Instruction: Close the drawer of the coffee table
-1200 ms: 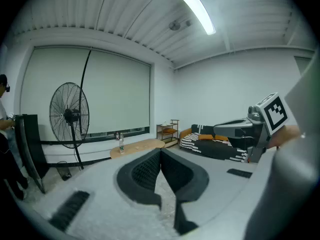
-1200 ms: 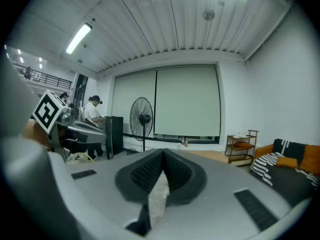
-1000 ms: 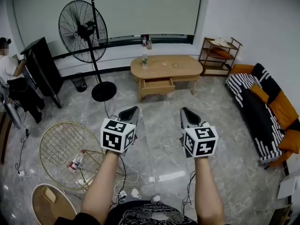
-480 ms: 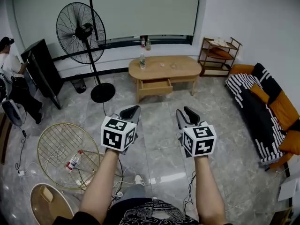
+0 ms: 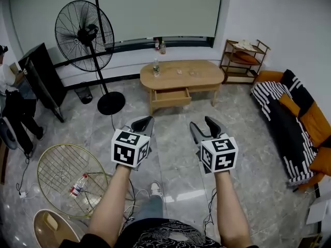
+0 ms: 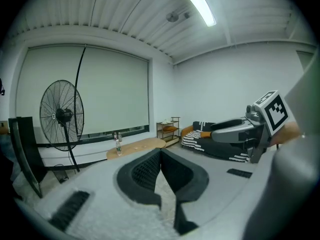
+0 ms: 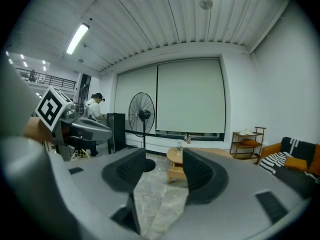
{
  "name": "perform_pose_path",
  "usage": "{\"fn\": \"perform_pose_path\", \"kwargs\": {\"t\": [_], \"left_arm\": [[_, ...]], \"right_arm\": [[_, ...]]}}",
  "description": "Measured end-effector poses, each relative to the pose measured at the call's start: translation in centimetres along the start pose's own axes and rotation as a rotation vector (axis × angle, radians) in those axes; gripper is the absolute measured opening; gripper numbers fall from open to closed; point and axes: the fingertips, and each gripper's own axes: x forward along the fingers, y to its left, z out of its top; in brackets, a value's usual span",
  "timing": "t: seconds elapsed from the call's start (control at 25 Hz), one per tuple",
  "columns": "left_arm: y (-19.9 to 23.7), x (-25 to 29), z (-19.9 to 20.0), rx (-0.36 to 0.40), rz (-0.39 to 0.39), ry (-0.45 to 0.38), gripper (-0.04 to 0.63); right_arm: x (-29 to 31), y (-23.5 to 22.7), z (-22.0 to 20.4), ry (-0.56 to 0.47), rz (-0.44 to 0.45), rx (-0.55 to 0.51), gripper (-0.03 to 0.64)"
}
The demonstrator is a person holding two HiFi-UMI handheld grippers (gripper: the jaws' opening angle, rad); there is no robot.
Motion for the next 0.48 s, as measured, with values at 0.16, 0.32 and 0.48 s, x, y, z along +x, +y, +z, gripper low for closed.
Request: {"fn": "perform_pose_path", "kwargs": {"t": [0.16, 0.32, 0.48], "left_arm": [[3.4, 4.0, 0.3, -0.010, 0.004, -0.001, 0.002], [7.3, 8.3, 0.5, -0.021, -0.004, 0.014, 0.002], [11.8, 12.3, 1.7, -0.027, -0.014, 0.019, 0.002]], "right_arm": [[4.7, -1.5, 0.2, 0.013, 0.001, -0.004, 0.252], [9.9, -2.9, 0.5, 0.039, 0.004, 0.001, 0.272], [15.4, -4.2, 2.1, 0.050, -0.011, 0.009, 0.299]]}}
